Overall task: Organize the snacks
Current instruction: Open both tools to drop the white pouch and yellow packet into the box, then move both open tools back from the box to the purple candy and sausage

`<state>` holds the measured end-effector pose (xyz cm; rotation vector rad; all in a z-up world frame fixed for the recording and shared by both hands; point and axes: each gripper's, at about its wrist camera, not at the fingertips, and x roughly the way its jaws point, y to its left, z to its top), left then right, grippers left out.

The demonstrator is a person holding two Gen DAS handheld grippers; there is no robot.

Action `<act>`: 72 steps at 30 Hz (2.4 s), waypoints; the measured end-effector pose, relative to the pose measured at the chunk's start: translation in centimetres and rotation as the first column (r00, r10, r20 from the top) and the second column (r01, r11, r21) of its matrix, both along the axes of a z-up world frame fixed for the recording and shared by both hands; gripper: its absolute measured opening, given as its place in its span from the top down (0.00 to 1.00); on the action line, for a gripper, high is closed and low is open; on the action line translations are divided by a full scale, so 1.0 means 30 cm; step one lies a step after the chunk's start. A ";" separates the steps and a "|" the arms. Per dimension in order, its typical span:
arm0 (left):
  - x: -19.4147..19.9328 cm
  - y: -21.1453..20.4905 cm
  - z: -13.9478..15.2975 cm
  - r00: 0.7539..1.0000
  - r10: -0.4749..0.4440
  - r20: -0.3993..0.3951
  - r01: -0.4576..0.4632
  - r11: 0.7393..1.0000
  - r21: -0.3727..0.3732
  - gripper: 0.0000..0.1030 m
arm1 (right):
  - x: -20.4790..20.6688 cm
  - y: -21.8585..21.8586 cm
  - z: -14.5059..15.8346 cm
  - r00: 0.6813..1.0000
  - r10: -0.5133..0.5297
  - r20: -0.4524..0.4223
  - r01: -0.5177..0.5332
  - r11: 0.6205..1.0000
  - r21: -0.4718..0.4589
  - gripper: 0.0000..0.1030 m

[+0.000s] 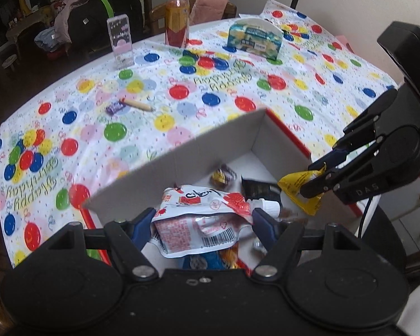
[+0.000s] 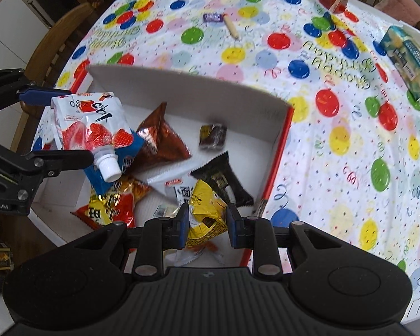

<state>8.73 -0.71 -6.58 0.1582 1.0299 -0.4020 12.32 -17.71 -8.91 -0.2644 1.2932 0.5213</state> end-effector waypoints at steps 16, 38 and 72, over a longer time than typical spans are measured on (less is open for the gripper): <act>0.072 -0.059 -0.101 1.000 0.020 0.018 -0.020 1.000 0.008 0.29 | -0.021 0.076 -0.086 0.999 0.027 -0.039 -0.028 0.999 -0.035 0.74; 0.112 -0.108 -0.191 1.000 0.007 -0.008 -0.006 0.999 0.047 0.27 | -0.083 0.080 -0.056 0.999 0.025 -0.034 -0.026 1.000 -0.008 0.39; 0.070 0.045 0.101 0.977 0.107 0.187 -0.109 0.994 0.002 0.01 | -0.059 0.129 0.208 0.995 -0.007 0.099 0.001 0.998 0.062 0.31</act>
